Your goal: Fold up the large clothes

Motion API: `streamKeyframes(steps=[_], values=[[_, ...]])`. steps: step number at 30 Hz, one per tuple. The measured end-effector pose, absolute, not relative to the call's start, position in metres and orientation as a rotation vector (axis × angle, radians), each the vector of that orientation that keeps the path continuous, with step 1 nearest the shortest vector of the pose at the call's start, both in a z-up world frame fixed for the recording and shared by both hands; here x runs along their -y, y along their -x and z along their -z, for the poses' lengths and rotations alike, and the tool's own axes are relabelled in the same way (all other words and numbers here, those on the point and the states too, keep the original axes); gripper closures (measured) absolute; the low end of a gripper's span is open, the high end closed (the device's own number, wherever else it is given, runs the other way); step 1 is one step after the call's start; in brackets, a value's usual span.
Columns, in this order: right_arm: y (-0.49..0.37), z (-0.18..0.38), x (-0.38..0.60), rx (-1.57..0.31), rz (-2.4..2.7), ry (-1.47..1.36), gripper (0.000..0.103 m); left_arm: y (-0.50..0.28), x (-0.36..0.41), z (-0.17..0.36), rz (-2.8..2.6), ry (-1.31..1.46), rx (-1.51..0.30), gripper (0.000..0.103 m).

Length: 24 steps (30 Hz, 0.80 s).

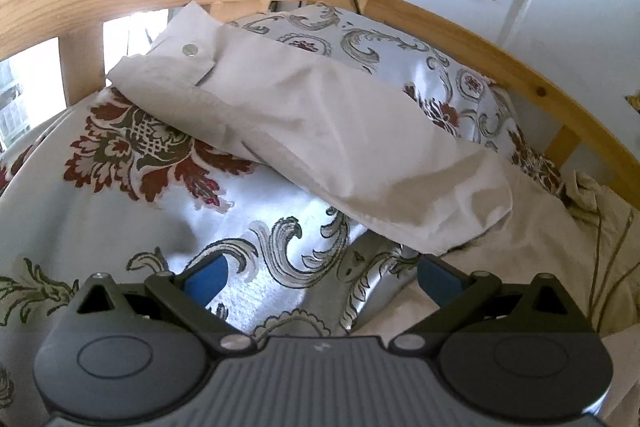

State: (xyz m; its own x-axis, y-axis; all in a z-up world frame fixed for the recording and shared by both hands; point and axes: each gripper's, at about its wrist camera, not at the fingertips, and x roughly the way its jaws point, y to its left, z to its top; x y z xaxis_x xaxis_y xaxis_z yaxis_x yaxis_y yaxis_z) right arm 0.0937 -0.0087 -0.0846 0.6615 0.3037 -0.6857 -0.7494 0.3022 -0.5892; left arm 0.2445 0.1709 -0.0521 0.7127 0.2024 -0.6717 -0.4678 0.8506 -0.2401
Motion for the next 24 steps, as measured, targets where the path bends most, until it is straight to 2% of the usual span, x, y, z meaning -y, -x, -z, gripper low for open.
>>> streamKeyframes(steps=[5,9,12,14,17,19,20,21,24], values=[[-0.100,0.055,0.052,-0.690,-0.635,0.626,0.036,-0.245,-0.161,0.053,-0.356,0.377,-0.703,0.001],[-0.138,0.033,0.106,-0.738,-0.438,0.153,0.022,-0.256,-0.141,0.063,-0.262,0.290,-0.818,0.001],[-0.180,0.039,0.136,-0.788,-0.322,-0.110,0.022,-0.261,-0.127,0.069,-0.215,0.212,-0.866,0.001],[-0.207,0.053,0.142,-0.833,-0.294,-0.208,0.026,-0.260,-0.126,0.068,-0.223,0.201,-0.855,0.001],[-0.235,0.076,0.150,-0.939,-0.246,-0.355,0.045,-0.257,-0.136,0.067,-0.254,0.253,-0.819,0.001],[-0.253,0.087,0.154,-0.984,-0.230,-0.478,0.070,-0.258,-0.145,0.069,-0.279,0.300,-0.826,0.001],[-0.258,0.087,0.153,-0.988,-0.232,-0.520,0.078,-0.259,-0.148,0.069,-0.291,0.313,-0.834,0.001],[-0.263,0.084,0.148,-0.977,-0.249,-0.535,0.097,-0.259,-0.152,0.069,-0.306,0.326,-0.838,0.001],[-0.269,0.065,0.131,-0.918,-0.354,-0.567,0.099,-0.255,-0.161,0.065,-0.349,0.358,-0.809,0.001]])
